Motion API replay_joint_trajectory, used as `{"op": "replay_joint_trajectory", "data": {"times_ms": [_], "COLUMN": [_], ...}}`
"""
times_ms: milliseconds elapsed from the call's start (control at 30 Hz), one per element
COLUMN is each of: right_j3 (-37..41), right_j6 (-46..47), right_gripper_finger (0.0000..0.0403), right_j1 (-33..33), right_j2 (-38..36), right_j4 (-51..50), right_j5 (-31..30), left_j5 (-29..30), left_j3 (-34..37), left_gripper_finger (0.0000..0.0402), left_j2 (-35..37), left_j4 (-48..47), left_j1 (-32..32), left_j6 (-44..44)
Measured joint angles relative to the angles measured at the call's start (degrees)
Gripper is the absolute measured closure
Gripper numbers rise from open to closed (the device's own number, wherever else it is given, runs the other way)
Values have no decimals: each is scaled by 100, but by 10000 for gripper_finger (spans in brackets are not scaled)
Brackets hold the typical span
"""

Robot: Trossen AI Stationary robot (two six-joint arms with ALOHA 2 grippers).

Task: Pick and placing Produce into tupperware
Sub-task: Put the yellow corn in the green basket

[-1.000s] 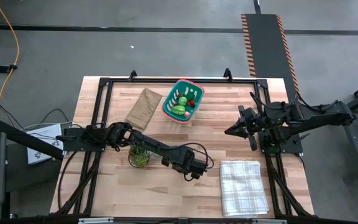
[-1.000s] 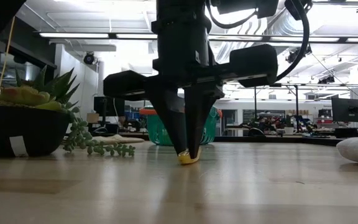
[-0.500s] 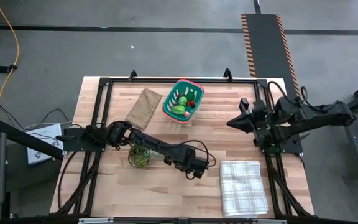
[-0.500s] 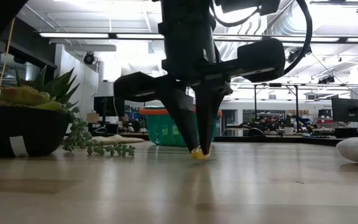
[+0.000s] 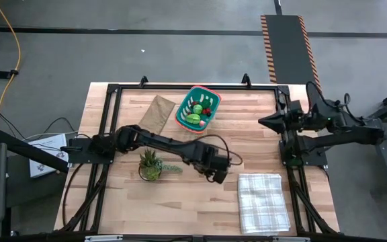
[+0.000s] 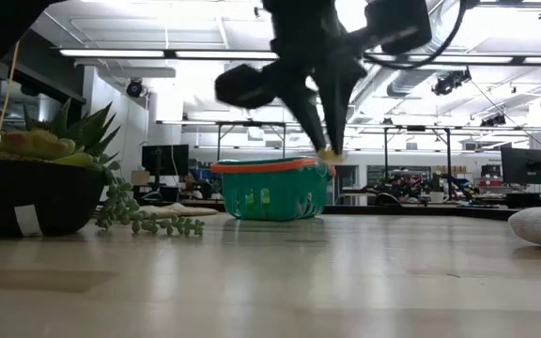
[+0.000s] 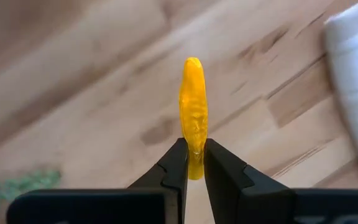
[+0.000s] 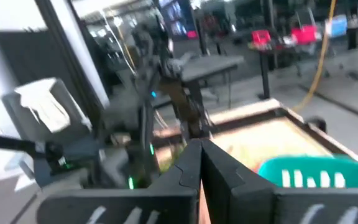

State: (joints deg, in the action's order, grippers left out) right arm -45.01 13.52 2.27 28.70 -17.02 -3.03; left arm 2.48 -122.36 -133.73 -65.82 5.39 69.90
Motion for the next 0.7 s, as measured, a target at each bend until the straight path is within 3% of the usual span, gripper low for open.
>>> {"op": "replay_joint_trajectory", "data": {"times_ms": [267, 500, 700], "right_j3": [0, 12, 460], "right_j6": [55, -272, 253], "right_gripper_finger": [402, 402, 402], "right_j1": [-90, -88, -90], "right_j2": [-107, -236, -1158], "right_j4": [-1166, -1981, -2054], "right_j5": [10, 566, 490], "left_j5": [400, 466, 462], "left_j3": [-1268, -1199, -1197], "left_gripper_finger": [364, 364, 364], "left_j2": [0, 361, 451], "left_j4": [-1061, -1451, -1551], "left_j1": [-299, -478, -597], "left_j6": [-819, -1199, -1629]}}
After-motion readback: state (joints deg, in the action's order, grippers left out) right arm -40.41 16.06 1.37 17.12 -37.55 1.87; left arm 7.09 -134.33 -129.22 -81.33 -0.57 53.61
